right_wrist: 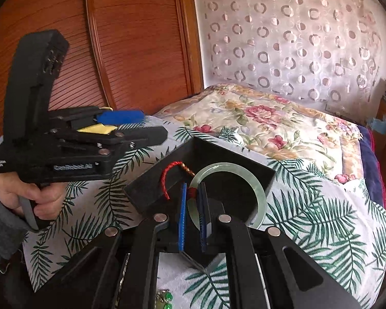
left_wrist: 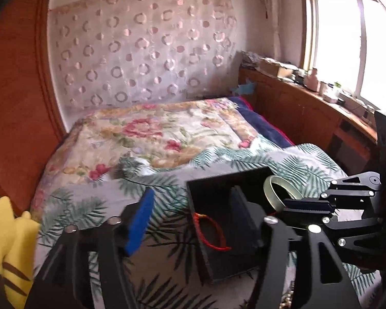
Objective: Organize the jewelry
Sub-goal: 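Carry both pieces into the black box and open both tools to release them, then return the right tool to the pile and grasp the silver hair comb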
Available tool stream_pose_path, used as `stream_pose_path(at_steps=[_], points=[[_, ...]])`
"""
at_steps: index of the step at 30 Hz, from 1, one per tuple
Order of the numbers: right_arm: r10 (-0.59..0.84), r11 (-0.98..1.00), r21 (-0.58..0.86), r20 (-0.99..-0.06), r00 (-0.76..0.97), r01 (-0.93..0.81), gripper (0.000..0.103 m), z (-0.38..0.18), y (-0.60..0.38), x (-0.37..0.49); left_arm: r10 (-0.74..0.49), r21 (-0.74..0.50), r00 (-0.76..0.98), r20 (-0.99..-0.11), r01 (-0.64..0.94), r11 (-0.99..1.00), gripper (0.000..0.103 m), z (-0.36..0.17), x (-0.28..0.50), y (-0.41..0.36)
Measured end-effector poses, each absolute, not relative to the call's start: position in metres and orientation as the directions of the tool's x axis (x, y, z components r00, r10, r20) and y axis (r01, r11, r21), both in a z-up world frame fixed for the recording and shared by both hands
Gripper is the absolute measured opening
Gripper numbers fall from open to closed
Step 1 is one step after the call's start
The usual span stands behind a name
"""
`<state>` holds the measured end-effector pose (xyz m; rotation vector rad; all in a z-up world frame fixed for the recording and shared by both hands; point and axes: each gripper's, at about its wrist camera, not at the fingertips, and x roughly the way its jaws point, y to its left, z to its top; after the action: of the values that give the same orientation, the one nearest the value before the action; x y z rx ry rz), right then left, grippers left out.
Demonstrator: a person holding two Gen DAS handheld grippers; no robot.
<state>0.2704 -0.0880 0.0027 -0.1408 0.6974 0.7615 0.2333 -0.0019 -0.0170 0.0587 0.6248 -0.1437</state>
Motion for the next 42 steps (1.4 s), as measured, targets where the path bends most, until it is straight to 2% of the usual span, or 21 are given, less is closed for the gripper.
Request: stream_pose_path(at_steps=[3,6,13,20,22,24,31,42], points=[[0.587,0.716,0.108,-0.629,0.510,-0.690,0.010,0.003,-0.077,0.270,-0.071,0.033,0.820,-0.568,0.108,0.994,0.079,-0.011,0.227,0.008],[0.573,0.715,0.098,-0.650,0.499,-0.693,0.011,-0.002,-0.065,0.273,-0.047,0.034,0.826,-0.562,0.079,0.996,0.085,-0.006,0.221,0.017],[0.531,0.727,0.083,-0.697,0.482,-0.682,0.011,-0.018,-0.050,0.280,-0.042,0.032,0.834,-0.550,0.072,0.997,0.085,0.001,0.209,0.030],[0.509,0.750,0.072,-0.698,0.505,-0.657,0.012,-0.015,-0.052,0.283,-0.044,0.020,0.829,-0.557,0.066,0.998,0.087,-0.003,0.198,0.034],[0.505,0.757,0.066,-0.690,0.518,-0.650,0.017,-0.011,-0.054,0.277,-0.045,0.017,0.829,-0.557,0.066,0.998,0.091,-0.006,0.191,0.035],[0.508,0.763,0.071,-0.681,0.527,-0.643,0.036,-0.007,-0.058,0.270,-0.050,0.009,0.833,-0.551,0.066,0.998,0.094,-0.009,0.180,0.036],[0.524,0.781,0.111,-0.650,0.550,-0.614,0.036,0.006,-0.091,0.221,-0.065,0.005,0.816,-0.575,0.083,0.997,0.094,-0.027,0.144,0.034],[0.508,0.803,0.168,-0.694,0.510,-0.571,0.036,-0.027,-0.124,0.128,-0.091,0.004,0.787,-0.610,0.118,0.993,0.095,-0.059,0.089,0.023]])
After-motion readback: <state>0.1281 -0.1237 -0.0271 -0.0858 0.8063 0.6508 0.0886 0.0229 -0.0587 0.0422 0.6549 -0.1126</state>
